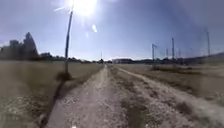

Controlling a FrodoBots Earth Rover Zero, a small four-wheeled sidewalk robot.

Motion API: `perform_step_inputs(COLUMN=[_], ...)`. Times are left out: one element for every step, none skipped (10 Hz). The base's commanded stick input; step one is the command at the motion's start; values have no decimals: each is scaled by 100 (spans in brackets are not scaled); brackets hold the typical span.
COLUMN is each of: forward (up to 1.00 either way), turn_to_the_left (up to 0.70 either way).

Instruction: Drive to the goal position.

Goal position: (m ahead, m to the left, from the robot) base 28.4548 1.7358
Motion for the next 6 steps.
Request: perform_step_inputs(forward=[85,85,85,85,85,85], turn_to_the_left=[0,0,0,0,0,0])
